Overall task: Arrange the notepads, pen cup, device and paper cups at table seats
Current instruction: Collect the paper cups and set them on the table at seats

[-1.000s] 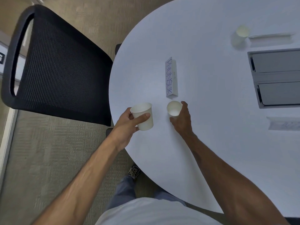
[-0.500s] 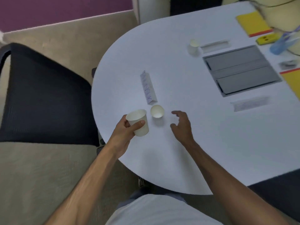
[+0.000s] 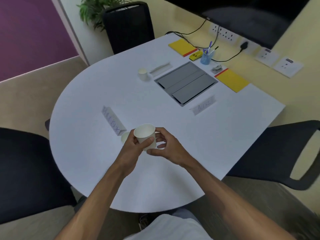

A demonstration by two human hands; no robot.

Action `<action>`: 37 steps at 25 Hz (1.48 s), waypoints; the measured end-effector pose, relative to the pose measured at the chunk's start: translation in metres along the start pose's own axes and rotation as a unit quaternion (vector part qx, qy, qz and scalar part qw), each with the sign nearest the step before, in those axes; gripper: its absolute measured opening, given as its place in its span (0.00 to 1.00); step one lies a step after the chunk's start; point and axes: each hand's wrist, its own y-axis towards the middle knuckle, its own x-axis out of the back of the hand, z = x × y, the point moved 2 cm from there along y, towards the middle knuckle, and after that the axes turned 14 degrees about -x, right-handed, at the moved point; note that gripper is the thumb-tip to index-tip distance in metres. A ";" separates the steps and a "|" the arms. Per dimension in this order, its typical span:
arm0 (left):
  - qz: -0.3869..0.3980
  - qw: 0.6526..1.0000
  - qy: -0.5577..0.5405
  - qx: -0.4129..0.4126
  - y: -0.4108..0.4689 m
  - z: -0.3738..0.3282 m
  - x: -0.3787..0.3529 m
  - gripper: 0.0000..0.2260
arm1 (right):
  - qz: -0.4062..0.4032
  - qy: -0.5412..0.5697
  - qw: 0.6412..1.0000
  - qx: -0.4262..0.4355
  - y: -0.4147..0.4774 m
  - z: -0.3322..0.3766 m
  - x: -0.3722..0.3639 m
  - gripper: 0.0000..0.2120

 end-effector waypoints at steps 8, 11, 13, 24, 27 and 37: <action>0.035 0.993 0.110 0.023 0.067 0.029 -0.064 0.35 | -0.091 0.023 0.996 -0.012 0.042 -0.033 0.079 0.28; 0.022 0.981 0.192 0.033 0.094 0.042 -0.084 0.39 | -0.135 0.017 0.990 -0.036 0.074 -0.053 0.121 0.30; -0.001 0.964 0.265 0.013 0.112 0.053 -0.095 0.36 | -0.171 0.005 0.983 -0.059 0.098 -0.070 0.147 0.30; 0.009 0.910 0.415 0.022 0.158 0.101 -0.115 0.31 | -0.218 -0.060 0.967 -0.121 0.209 -0.143 0.203 0.33; 0.010 0.901 0.432 0.031 0.161 0.103 -0.116 0.31 | -0.205 -0.072 0.968 -0.127 0.221 -0.156 0.199 0.34; -0.006 0.863 0.504 0.028 0.163 0.101 -0.116 0.30 | -0.217 -0.123 0.958 -0.142 0.231 -0.171 0.190 0.32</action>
